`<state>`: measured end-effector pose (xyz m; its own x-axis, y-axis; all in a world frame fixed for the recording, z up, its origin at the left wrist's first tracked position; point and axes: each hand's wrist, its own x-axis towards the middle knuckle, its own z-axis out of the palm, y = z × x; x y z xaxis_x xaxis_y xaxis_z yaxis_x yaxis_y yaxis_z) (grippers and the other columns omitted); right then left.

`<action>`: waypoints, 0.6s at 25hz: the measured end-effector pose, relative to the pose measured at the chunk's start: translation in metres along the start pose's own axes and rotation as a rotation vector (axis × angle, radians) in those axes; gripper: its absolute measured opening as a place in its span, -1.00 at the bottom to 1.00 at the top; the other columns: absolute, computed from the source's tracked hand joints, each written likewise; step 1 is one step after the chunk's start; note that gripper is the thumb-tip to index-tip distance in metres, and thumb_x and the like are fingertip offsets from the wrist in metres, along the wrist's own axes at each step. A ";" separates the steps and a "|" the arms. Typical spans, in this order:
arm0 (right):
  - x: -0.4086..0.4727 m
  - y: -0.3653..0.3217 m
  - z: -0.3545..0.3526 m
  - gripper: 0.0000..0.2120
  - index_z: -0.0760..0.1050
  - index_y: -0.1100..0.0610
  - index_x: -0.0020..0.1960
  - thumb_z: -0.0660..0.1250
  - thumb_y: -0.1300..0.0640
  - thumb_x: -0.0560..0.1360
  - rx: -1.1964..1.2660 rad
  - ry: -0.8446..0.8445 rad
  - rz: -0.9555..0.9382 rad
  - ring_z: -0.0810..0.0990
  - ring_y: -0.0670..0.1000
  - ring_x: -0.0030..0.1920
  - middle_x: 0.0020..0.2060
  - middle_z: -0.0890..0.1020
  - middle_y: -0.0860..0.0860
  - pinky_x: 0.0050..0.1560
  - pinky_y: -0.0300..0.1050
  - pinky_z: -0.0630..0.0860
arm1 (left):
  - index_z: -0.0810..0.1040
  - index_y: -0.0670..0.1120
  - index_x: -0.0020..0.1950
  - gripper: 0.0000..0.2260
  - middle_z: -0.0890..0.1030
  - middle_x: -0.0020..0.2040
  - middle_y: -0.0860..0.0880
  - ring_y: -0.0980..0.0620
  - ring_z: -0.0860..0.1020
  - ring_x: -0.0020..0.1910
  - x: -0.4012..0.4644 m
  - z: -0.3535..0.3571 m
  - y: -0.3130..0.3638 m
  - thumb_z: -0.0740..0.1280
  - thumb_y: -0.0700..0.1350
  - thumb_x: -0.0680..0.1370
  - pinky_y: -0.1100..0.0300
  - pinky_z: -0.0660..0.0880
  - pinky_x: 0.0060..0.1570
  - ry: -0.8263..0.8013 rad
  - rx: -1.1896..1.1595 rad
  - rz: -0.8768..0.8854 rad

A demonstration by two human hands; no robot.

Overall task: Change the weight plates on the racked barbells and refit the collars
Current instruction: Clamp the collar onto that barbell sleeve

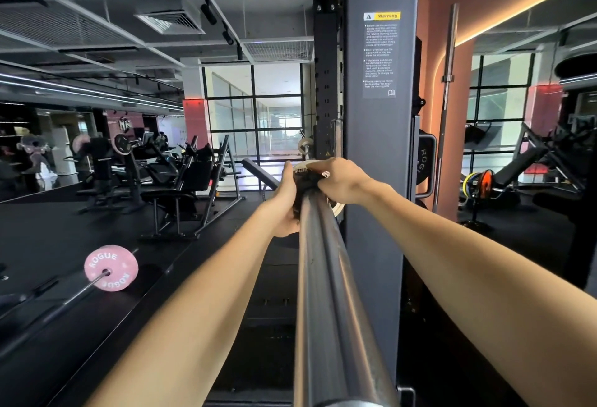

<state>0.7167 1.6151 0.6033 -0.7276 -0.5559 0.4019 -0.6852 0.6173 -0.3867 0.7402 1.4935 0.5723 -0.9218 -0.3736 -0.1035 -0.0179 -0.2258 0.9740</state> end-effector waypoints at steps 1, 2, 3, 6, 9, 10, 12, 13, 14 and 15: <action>-0.001 0.006 0.000 -0.53 0.52 0.05 0.29 0.15 0.29 0.44 0.098 0.053 0.047 0.56 0.10 0.04 0.16 0.61 0.08 0.10 -0.08 0.55 | 0.63 -0.20 -0.20 -0.31 0.64 -0.44 -0.13 -0.03 0.61 -0.54 -0.006 -0.001 0.004 0.09 0.40 0.52 0.25 0.50 -0.58 0.006 0.053 -0.042; -0.002 0.012 0.001 -0.62 0.57 0.17 0.20 0.18 0.28 0.44 0.207 0.095 0.111 0.56 0.09 -0.06 0.09 0.64 0.13 0.08 -0.03 0.59 | 0.65 -0.20 -0.14 -0.28 0.65 -0.40 -0.14 -0.04 0.62 -0.51 -0.008 -0.002 0.005 0.13 0.46 0.46 0.23 0.52 -0.55 -0.010 0.095 -0.064; -0.004 0.017 0.002 -0.69 0.58 0.28 0.11 0.19 0.27 0.43 0.316 0.117 0.182 0.56 0.09 -0.15 -0.01 0.64 0.18 0.01 0.03 0.64 | 0.65 -0.19 -0.07 -0.29 0.66 -0.38 -0.14 -0.05 0.62 -0.49 -0.014 -0.001 0.006 0.18 0.47 0.43 0.21 0.54 -0.51 -0.043 0.148 -0.071; -0.010 0.026 0.009 -0.74 0.56 0.36 0.00 0.18 0.23 0.47 0.557 0.130 0.369 0.65 0.16 -0.24 -0.13 0.63 0.20 -0.17 0.09 0.68 | 0.63 -0.21 -0.05 -0.42 0.65 -0.35 -0.15 -0.09 0.62 -0.41 -0.018 0.002 0.003 0.28 0.33 0.42 0.15 0.62 -0.31 -0.093 0.148 -0.074; -0.012 0.031 0.019 -0.75 0.56 0.34 0.01 0.17 0.25 0.47 0.625 0.118 0.428 0.71 0.20 -0.19 -0.10 0.67 0.23 -0.19 0.08 0.68 | 0.57 -0.18 -0.26 -0.59 0.58 -0.52 -0.08 0.00 0.55 -0.59 -0.022 0.006 0.005 0.25 0.15 0.52 0.33 0.50 -0.50 -0.067 0.175 -0.010; -0.012 0.034 0.021 -0.74 0.58 0.30 0.01 0.15 0.27 0.47 0.628 0.096 0.419 0.71 0.20 -0.19 -0.11 0.67 0.22 -0.18 0.07 0.68 | 0.54 -0.17 -0.29 -0.61 0.55 -0.57 -0.06 0.02 0.51 -0.65 -0.019 0.006 0.005 0.24 0.12 0.54 0.36 0.43 -0.59 -0.059 0.188 0.017; -0.011 0.038 0.026 -0.69 0.61 0.23 0.03 0.11 0.31 0.48 0.643 0.064 0.399 0.72 0.20 -0.20 -0.14 0.69 0.22 -0.16 0.06 0.68 | 0.53 -0.16 -0.29 -0.61 0.53 -0.60 -0.06 0.03 0.48 -0.70 -0.019 0.008 0.005 0.23 0.12 0.54 0.39 0.37 -0.66 -0.017 0.176 0.021; -0.010 0.039 0.027 -0.67 0.62 0.21 0.03 0.09 0.33 0.48 0.657 0.069 0.398 0.72 0.20 -0.21 -0.16 0.69 0.24 -0.16 0.07 0.68 | 0.52 -0.16 -0.27 -0.60 0.53 -0.59 -0.06 0.03 0.48 -0.68 -0.017 0.008 0.005 0.22 0.15 0.54 0.40 0.36 -0.67 0.007 0.162 0.010; -0.008 0.040 0.028 -0.66 0.62 0.21 0.01 0.08 0.34 0.49 0.664 0.086 0.399 0.72 0.19 -0.23 -0.17 0.69 0.25 -0.18 0.07 0.68 | 0.52 -0.15 -0.26 -0.59 0.53 -0.58 -0.06 0.02 0.49 -0.66 -0.015 0.008 0.004 0.22 0.17 0.53 0.40 0.35 -0.68 0.023 0.159 0.003; -0.007 0.039 0.029 -0.65 0.62 0.22 0.01 0.07 0.35 0.50 0.659 0.101 0.402 0.72 0.19 -0.26 -0.17 0.69 0.26 -0.19 0.06 0.68 | 0.52 -0.16 -0.25 -0.58 0.54 -0.55 -0.08 0.02 0.50 -0.64 -0.015 0.008 0.005 0.22 0.18 0.53 0.40 0.33 -0.69 0.049 0.150 -0.002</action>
<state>0.6941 1.6277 0.5613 -0.9394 -0.2867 0.1881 -0.2710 0.2843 -0.9196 0.7504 1.5055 0.5804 -0.9018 -0.4175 -0.1116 -0.0807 -0.0909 0.9926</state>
